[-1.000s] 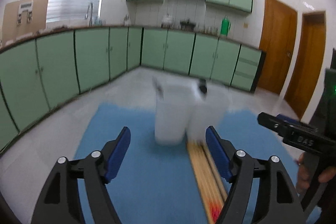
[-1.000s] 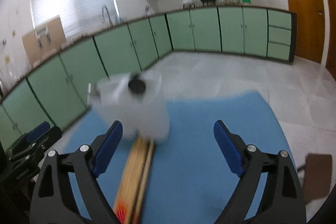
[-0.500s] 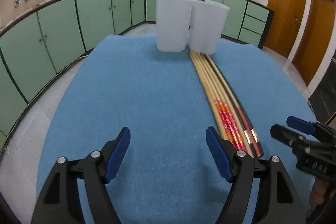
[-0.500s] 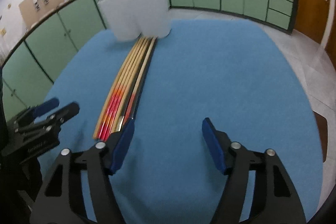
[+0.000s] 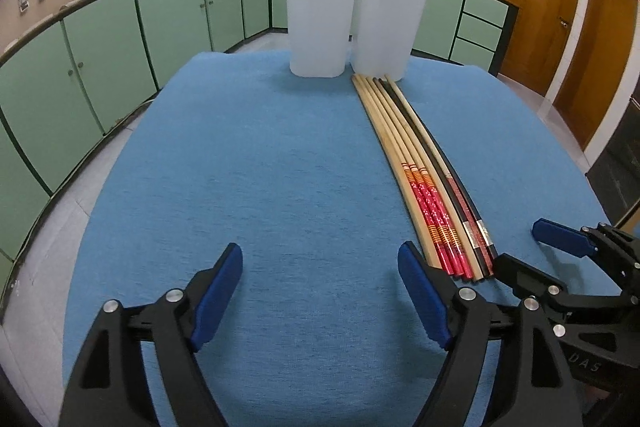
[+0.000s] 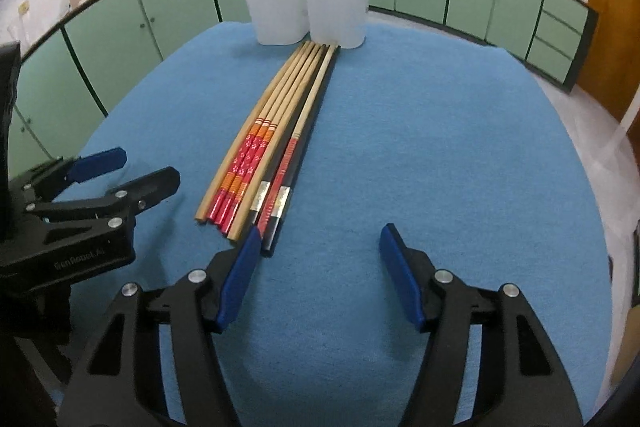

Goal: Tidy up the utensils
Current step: 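Withdraw both open tools back toward the chopstick bundle, then grasp a black chopstick with the right tool while the left tool grasps a wooden chopstick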

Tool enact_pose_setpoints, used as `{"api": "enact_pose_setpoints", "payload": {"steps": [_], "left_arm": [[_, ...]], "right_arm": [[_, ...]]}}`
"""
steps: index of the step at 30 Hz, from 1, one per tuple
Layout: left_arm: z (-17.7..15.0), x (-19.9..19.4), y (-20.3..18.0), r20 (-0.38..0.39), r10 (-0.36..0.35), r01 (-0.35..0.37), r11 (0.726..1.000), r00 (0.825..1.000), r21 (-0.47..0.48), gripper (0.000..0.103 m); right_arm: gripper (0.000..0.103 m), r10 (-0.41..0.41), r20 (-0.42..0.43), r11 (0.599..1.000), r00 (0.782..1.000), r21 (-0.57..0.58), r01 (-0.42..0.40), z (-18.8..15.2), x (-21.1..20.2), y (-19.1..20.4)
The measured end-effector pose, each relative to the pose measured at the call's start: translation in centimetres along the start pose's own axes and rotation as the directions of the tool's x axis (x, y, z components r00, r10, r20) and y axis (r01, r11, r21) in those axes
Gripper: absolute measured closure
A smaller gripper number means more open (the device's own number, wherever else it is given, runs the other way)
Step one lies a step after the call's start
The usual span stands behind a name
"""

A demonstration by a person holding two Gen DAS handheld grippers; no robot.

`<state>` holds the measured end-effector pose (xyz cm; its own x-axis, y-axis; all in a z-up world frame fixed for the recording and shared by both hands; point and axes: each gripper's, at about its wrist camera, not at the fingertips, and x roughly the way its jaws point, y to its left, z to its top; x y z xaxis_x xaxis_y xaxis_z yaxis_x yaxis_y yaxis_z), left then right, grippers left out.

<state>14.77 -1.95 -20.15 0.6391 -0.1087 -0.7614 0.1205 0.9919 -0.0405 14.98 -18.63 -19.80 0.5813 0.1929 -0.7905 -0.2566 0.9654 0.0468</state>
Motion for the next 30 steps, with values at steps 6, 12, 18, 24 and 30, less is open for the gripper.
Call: {"api": "enact_pose_setpoints", "payload": {"steps": [6, 12, 18, 24, 30], "left_arm": [[0.0, 0.0, 0.3, -0.002, -0.004, 0.004, 1.0, 1.0, -0.012, 0.024], [-0.2, -0.2, -0.3, -0.002, -0.015, 0.015, 1.0, 1.0, 0.005, 0.024], [-0.5, -0.4, -0.6, -0.01, -0.023, 0.023, 1.0, 1.0, 0.01, 0.024], [-0.5, -0.5, -0.8, -0.012, -0.053, 0.053, 0.999, 0.999, 0.0, 0.024], [-0.8, -0.3, -2.1, -0.037, -0.084, 0.085, 0.996, 0.996, 0.027, 0.024]], "right_arm": [[0.043, -0.023, 0.0, 0.999, 1.0, 0.036, 0.023, -0.1, -0.3, -1.5], [0.052, 0.008, -0.006, 0.997, 1.0, 0.073, -0.008, -0.3, -0.4, -1.8], [0.092, 0.028, 0.008, 1.0, 1.0, 0.004, -0.028, -0.6, -0.1, 0.2], [0.096, 0.057, 0.018, 0.998, 0.998, 0.015, -0.058, -0.7, -0.3, 0.0], [0.096, 0.015, 0.02, 0.998, 1.0, 0.059, -0.016, -0.9, -0.7, -1.5]]}}
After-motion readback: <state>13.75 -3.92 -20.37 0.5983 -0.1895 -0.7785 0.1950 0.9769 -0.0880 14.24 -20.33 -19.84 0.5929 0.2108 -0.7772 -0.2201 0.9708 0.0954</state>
